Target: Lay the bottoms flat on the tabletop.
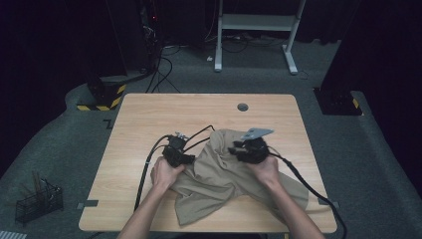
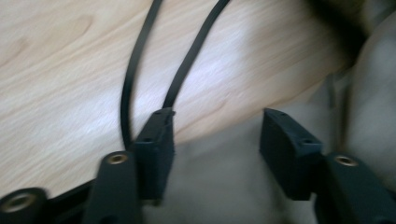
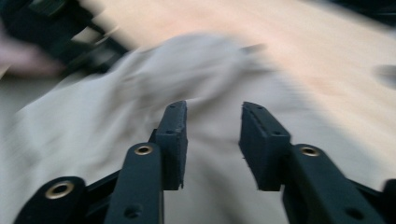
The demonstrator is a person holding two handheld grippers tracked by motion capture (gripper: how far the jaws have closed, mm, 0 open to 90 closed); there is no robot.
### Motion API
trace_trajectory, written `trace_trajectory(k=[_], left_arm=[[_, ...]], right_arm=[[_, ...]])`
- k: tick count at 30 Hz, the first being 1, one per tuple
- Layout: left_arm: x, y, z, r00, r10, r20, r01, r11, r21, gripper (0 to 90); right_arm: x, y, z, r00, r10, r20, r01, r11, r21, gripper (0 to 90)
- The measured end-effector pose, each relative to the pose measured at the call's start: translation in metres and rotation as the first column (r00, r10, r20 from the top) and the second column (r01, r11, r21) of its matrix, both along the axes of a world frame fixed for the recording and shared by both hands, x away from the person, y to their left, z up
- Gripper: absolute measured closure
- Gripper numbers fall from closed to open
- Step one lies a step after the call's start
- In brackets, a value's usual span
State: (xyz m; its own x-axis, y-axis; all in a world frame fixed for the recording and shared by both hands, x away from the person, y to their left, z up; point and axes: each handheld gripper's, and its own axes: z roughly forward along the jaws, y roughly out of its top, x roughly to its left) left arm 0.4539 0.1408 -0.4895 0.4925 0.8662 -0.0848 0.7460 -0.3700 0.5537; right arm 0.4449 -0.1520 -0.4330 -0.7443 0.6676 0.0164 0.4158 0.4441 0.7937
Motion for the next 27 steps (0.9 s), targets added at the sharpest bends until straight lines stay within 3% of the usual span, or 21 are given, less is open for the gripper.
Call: trace_trajectory(k=[2,3,4,6,7,9,10,11,13,14,17,19,23,27], left_arm=[[0.001,-0.008,-0.001,0.9997,-0.024,0.004,0.024,0.9997,0.005,38.2],[0.001,-0.012,-0.002,0.9995,-0.031,0.005,0.031,0.9995,-0.001,37.4],[0.001,-0.015,-0.003,0.9993,-0.038,0.008,0.038,0.9992,-0.011,37.4],[0.002,-0.019,-0.005,0.9988,-0.048,0.01,0.048,0.9984,-0.029,36.9],[0.003,-0.021,-0.006,0.9986,-0.053,0.004,0.054,0.9981,-0.031,36.5],[0.004,-0.026,-0.011,0.9979,-0.064,-0.009,0.064,0.9979,-0.015,35.4],[0.003,-0.028,-0.012,0.9975,-0.07,0.006,0.07,0.9976,0.002,35.3],[0.001,-0.03,-0.013,0.9968,-0.077,0.02,0.076,0.9967,0.028,35.8],[-0.002,-0.032,-0.012,0.9963,-0.08,0.033,0.078,0.9952,0.06,40.0],[-0.004,-0.033,-0.011,0.9962,-0.082,0.032,0.08,0.9949,0.061,44.5],[-0.007,-0.032,-0.009,0.9939,-0.109,0.014,0.108,0.992,0.065,68.4],[-0.008,-0.029,-0.007,0.9931,-0.117,0.009,0.116,0.9886,0.096,84.0],[-0.011,-0.019,-0.005,0.9961,-0.088,0.002,0.087,0.9844,0.153,88.1],[-0.018,0.008,-0.003,1.0,-0.002,-0.002,0.002,0.9783,0.207,88.6]], right_arm=[[0.01,-0.015,0.001,0.994,-0.109,-0.011,0.108,0.994,-0.03,50.2],[0.016,-0.02,-0.004,0.9874,-0.157,-0.019,0.156,0.986,-0.062,47.4],[0.022,-0.024,-0.012,0.9792,-0.201,-0.026,0.198,0.976,-0.093,45.0],[0.034,-0.029,-0.034,0.9645,-0.247,-0.094,0.234,0.964,-0.129,44.2],[0.038,-0.03,-0.045,0.9584,-0.256,-0.127,0.238,0.961,-0.139,47.1],[0.041,-0.026,-0.064,0.9529,-0.243,-0.181,0.214,0.963,-0.165,61.4],[0.041,-0.023,-0.072,0.9559,-0.234,-0.177,0.201,0.962,-0.184,67.8],[0.038,-0.02,-0.073,0.964,-0.227,-0.138,0.2,0.962,-0.186,75.7],[0.038,-0.016,-0.071,0.9671,-0.196,-0.163,0.167,0.971,-0.174,86.4],[0.036,-0.014,-0.07,0.9732,-0.184,-0.139,0.156,0.97,-0.189,88.0],[0.033,-0.015,-0.064,0.9806,-0.164,-0.106,0.143,0.972,-0.188,88.8],[0.031,-0.021,-0.056,0.982,-0.172,-0.078,0.158,0.975,-0.157,88.9],[0.025,-0.04,-0.03,0.9791,-0.203,-0.004,0.202,0.976,-0.08,88.9],[0.019,-0.064,-0.005,0.9637,-0.257,0.072,0.259,0.966,-0.021,89.0]])
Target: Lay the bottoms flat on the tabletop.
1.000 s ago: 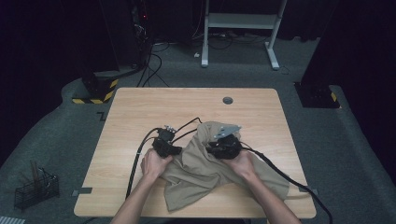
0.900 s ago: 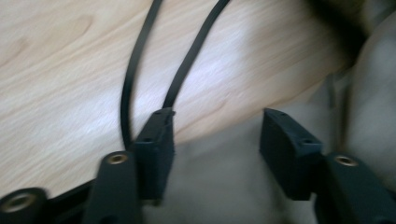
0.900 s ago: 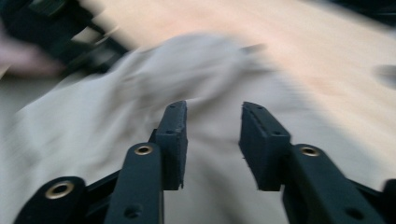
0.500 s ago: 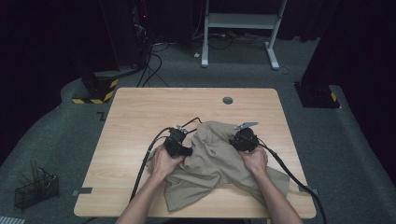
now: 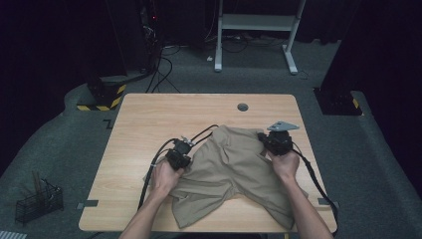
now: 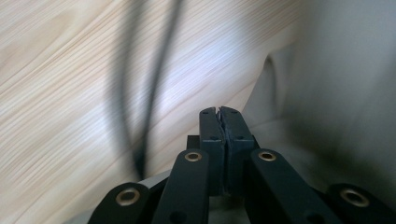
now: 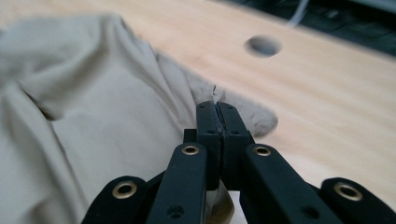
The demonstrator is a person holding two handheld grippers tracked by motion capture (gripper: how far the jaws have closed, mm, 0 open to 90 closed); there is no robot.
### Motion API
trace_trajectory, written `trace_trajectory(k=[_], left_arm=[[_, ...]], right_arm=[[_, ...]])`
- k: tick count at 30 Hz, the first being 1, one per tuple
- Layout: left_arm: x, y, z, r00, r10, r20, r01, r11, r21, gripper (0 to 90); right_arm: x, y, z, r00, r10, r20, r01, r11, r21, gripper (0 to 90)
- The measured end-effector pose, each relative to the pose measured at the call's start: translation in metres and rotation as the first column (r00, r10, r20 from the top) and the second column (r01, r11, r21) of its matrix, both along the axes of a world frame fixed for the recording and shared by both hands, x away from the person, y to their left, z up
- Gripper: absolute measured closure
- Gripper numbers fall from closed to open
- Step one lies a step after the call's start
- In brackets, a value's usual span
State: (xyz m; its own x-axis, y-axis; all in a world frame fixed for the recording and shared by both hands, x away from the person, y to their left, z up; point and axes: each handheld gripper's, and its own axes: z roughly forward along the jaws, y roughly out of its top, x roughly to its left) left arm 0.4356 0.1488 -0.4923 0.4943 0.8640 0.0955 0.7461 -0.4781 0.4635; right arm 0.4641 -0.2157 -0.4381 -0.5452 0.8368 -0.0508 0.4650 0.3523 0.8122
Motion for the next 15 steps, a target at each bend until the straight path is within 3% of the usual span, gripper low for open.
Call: trace_trajectory(k=[3,4,6,8,9,12,14,15], left_arm=[[-0.006,0.026,0.003,0.9967,0.08,-0.017,-0.079,0.9961,0.04,88.7],[-0.008,0.035,0.004,0.9938,0.103,-0.042,-0.102,0.9944,0.029,88.7],[-0.01,0.042,0.008,0.9925,0.115,-0.042,-0.115,0.9934,0.002,88.3],[-0.009,0.042,0.015,0.9942,0.107,0.009,-0.106,0.9921,-0.066,84.9],[-0.007,0.04,0.02,0.9951,0.093,0.035,-0.089,0.9912,-0.098,76.4],[0.008,0.023,0.03,0.9971,0.054,0.054,-0.04,0.9713,-0.235,54.9],[0.023,0.009,0.033,0.9989,0.018,0.043,-0.004,0.9529,-0.303,48.5],[0.031,0.002,0.032,0.9994,0.01,0.032,0.001,0.9478,-0.319,45.1]], right_arm=[[0.001,-0.022,0.005,0.9984,-0.055,0.007,0.055,0.998,0.009,88.9],[0.003,-0.028,0.002,0.9969,-0.078,-0.01,0.078,0.997,0.01,88.9],[0.009,-0.035,-0.011,0.9923,-0.08,-0.095,0.08,0.997,-0.005,88.4],[0.012,-0.03,-0.025,0.984,-0.062,-0.167,0.052,0.997,-0.065,86.0],[0.012,-0.027,-0.029,0.9826,-0.058,-0.176,0.046,0.996,-0.073,79.8],[0.012,-0.021,-0.027,0.9858,-0.049,-0.161,0.047,0.999,-0.012,57.6],[0.014,-0.014,-0.022,0.9866,-0.046,-0.156,0.048,0.999,0.005,47.3],[0.017,-0.011,-0.02,0.9858,-0.038,-0.163,0.04,0.999,0.009,44.7]])
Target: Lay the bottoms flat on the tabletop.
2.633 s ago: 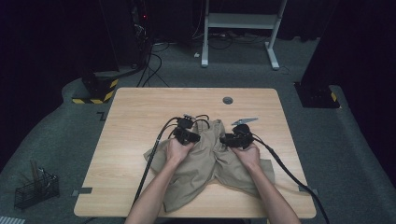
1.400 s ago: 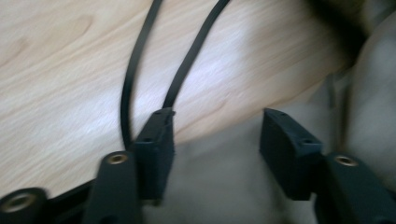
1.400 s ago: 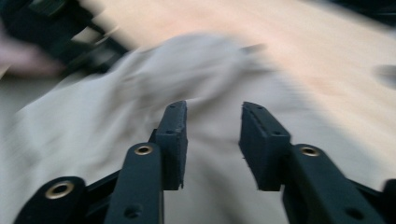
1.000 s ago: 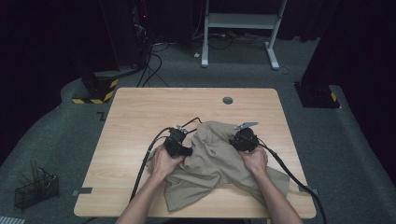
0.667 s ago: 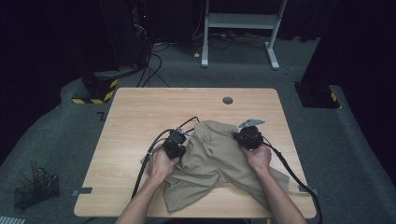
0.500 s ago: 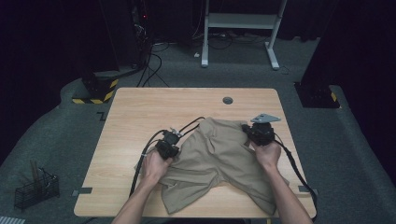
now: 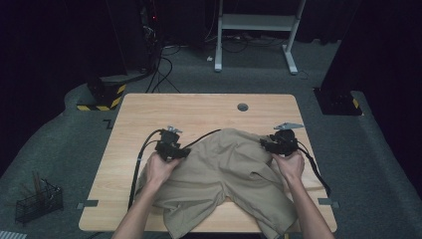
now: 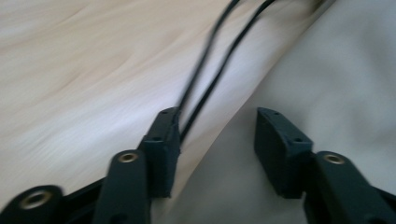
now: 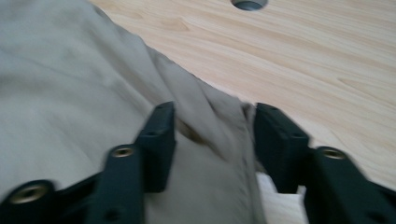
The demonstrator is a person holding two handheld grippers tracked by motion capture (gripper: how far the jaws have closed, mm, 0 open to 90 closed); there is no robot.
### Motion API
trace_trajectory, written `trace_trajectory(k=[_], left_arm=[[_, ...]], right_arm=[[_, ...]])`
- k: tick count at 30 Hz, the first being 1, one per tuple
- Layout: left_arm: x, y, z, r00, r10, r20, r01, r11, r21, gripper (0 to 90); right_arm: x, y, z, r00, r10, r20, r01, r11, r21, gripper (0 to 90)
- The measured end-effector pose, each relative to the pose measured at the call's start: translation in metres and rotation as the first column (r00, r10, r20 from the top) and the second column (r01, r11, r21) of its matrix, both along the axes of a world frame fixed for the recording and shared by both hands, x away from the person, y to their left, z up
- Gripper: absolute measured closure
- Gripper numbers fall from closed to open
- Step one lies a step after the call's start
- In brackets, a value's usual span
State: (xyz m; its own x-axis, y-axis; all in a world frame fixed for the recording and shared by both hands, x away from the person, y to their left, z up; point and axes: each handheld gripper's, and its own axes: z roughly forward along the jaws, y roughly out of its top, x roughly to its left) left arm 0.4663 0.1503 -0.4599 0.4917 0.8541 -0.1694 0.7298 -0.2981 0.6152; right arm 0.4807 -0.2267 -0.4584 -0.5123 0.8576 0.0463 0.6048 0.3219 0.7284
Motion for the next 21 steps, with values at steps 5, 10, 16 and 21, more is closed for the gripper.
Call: trace_trajectory(k=[5,10,16,21], left_arm=[[0.035,-0.033,-0.018,0.9937,-0.074,-0.085,0.074,0.9973,-0.003,35.7],[0.042,-0.052,-0.036,0.9769,-0.14,-0.162,0.143,0.9897,0.01,50.8],[0.046,-0.06,-0.032,0.9647,-0.136,-0.225,0.155,0.9854,0.07,89.8],[0.033,-0.037,0.005,0.9964,-0.077,-0.034,0.08,0.9922,0.095,90.0]], right_arm=[[0.011,0.015,-0.012,0.9978,0.024,-0.062,-0.026,0.999,-0.043,40.2],[0.023,0.027,-0.033,0.9814,0.06,-0.182,-0.077,0.993,-0.088,74.5],[0.027,0.033,-0.025,0.9883,0.072,-0.135,-0.085,0.992,-0.093,88.0],[0.013,0.024,0.011,0.9959,0.069,0.058,-0.065,0.995,-0.072,88.2]])
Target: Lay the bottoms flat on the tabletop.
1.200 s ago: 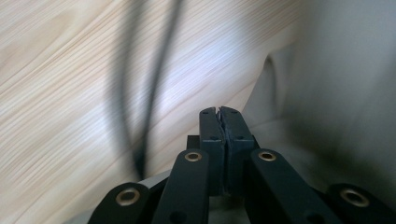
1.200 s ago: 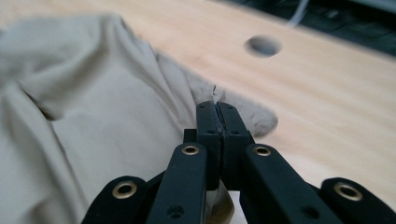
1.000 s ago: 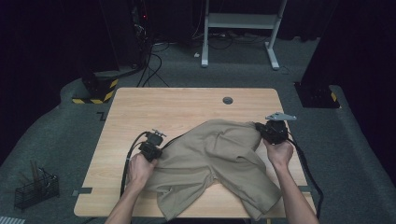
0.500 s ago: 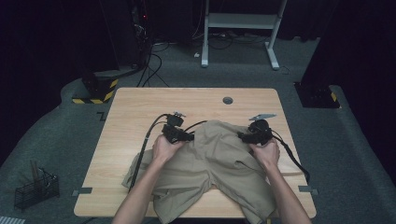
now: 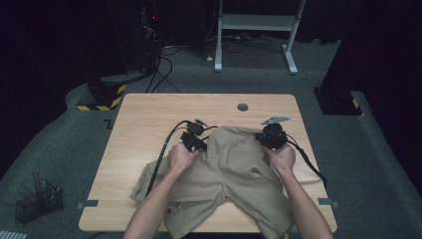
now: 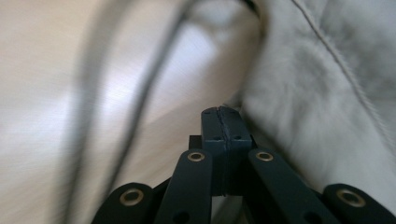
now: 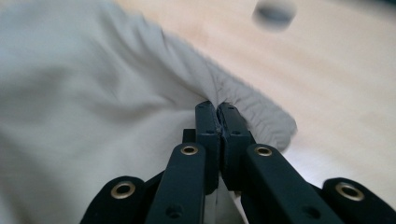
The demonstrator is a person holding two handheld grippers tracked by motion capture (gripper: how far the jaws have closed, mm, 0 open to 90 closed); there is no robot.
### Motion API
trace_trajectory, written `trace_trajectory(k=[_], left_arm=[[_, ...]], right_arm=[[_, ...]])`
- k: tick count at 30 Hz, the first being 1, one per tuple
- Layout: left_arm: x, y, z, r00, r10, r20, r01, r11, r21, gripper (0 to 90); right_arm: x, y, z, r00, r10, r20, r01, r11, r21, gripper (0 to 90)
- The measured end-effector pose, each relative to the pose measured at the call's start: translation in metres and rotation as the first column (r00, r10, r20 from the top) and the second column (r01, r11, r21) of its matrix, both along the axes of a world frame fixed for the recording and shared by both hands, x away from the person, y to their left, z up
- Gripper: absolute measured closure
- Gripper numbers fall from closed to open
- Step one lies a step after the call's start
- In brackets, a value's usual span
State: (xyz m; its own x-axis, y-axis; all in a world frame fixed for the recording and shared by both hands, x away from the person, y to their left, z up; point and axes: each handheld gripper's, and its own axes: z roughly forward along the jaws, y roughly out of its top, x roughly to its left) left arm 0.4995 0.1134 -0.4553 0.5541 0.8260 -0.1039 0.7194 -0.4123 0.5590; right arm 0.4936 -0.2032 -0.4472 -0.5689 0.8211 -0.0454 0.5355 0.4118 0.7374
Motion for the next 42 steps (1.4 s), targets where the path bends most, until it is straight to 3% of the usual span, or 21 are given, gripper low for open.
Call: trace_trajectory(k=[3,5,6,7,9,10,12,14,16,18,20,22,23,25,27,31,34,37,39,40,42], left_arm=[[-0.017,0.022,0.037,0.9896,0.04,0.138,-0.039,0.9991,-0.014,90.0],[-0.028,0.034,0.051,0.9873,0.047,0.152,-0.041,0.9983,-0.041,90.0],[-0.032,0.037,0.052,0.9897,0.04,0.137,-0.032,0.9975,-0.062,90.0],[-0.036,0.037,0.048,0.9926,0.023,0.12,-0.016,0.9983,-0.056,90.0],[-0.043,0.031,0.032,0.9973,-0.032,0.066,0.033,0.9995,-0.003,90.0],[-0.045,0.026,0.021,0.9978,-0.06,0.029,0.059,0.9981,0.014,90.0],[-0.047,0.02,0.004,0.995,-0.094,-0.033,0.094,0.9954,0.015,89.3],[-0.045,0.022,-0.001,0.9956,-0.087,-0.036,0.086,0.9959,-0.026,86.4],[-0.038,0.03,0.004,0.9983,-0.053,-0.025,0.051,0.9944,-0.093,75.1],[-0.028,0.041,0.012,0.9998,0.019,-0.009,-0.02,0.9854,-0.169,60.3],[-0.016,0.051,0.014,0.9933,0.115,-0.014,-0.115,0.9669,-0.228,52.8],[-0.001,0.056,0.008,0.9847,0.17,-0.04,-0.174,0.9614,-0.213,50.2],[0.005,0.054,0.001,0.9832,0.171,-0.064,-0.18,0.9678,-0.176,49.4],[0.014,0.046,-0.016,0.9857,0.133,-0.103,-0.145,0.9821,-0.12,44.6],[0.015,0.035,-0.028,0.9875,0.082,-0.135,-0.096,0.9896,-0.106,39.9],[0.005,0.021,-0.033,0.9908,0.019,-0.134,-0.035,0.9926,-0.116,33.6],[-0.001,0.014,-0.034,0.9901,0.001,-0.14,-0.016,0.9945,-0.103,33.5],[-0.005,0.001,-0.038,0.9906,-0.014,-0.136,0.006,0.9981,-0.061,33.7],[-0.008,-0.011,-0.041,0.9928,-0.04,-0.113,0.035,0.9982,-0.048,32.8],[-0.009,-0.019,-0.041,0.9933,-0.045,-0.106,0.042,0.9984,-0.038,34.7],[-0.01,-0.035,-0.038,0.9947,-0.054,-0.088,0.057,0.9978,0.034,47.4]], right_arm=[[-0.016,-0.012,0.022,0.9918,0.007,0.127,-0.011,0.999,0.034,88.1],[-0.026,-0.019,0.028,0.9859,0.022,0.166,-0.033,0.998,0.062,88.0],[-0.03,-0.021,0.025,0.9862,0.036,0.161,-0.047,0.996,0.069,87.8],[-0.031,-0.021,0.018,0.9898,0.056,0.131,-0.062,0.997,0.046,87.6],[-0.03,-0.019,-0.005,0.9956,0.093,0.003,-0.093,0.995,-0.025,86.5],[-0.028,-0.02,-0.018,0.9932,0.101,-0.058,-0.104,0.994,-0.043,85.2],[-0.029,-0.021,-0.036,0.9852,0.092,-0.145,-0.097,0.995,-0.026,76.7],[-0.031,-0.02,-0.038,0.9865,0.082,-0.142,-0.087,0.996,-0.024,68.1],[-0.031,-0.02,-0.029,0.9921,0.075,-0.101,-0.075,0.997,0.001,61.7],[-0.028,-0.022,-0.012,0.9973,0.048,-0.055,-0.044,0.996,0.072,57.0],[-0.021,-0.023,-0.003,0.9988,0.022,-0.045,-0.016,0.991,0.13,54.1],[-0.013,-0.02,0.002,0.9984,-0.013,-0.054,0.02,0.991,0.133,52.1],[-0.008,-0.016,0.001,0.9974,-0.034,-0.063,0.04,0.994,0.101,49.8],[0.001,-0.01,-0.007,0.993,-0.056,-0.103,0.061,0.997,0.039,46.4],[0.004,-0.002,-0.02,0.9889,-0.074,-0.129,0.069,0.997,-0.043,44.2],[0.004,0.001,-0.039,0.9816,-0.058,-0.182,0.049,0.997,-0.057,40.5],[0.0,0.008,-0.049,0.9803,-0.045,-0.192,0.024,0.993,-0.113,38.8],[-0.002,0.012,-0.053,0.9827,-0.055,-0.177,0.029,0.989,-0.146,47.7],[-0.004,0.015,-0.053,0.986,-0.046,-0.16,0.019,0.987,-0.161,59.8],[-0.004,0.015,-0.053,0.9849,-0.045,-0.167,0.019,0.987,-0.157,65.0],[-0.004,0.014,-0.052,0.9848,-0.037,-0.17,0.01,0.988,-0.156,74.1]])
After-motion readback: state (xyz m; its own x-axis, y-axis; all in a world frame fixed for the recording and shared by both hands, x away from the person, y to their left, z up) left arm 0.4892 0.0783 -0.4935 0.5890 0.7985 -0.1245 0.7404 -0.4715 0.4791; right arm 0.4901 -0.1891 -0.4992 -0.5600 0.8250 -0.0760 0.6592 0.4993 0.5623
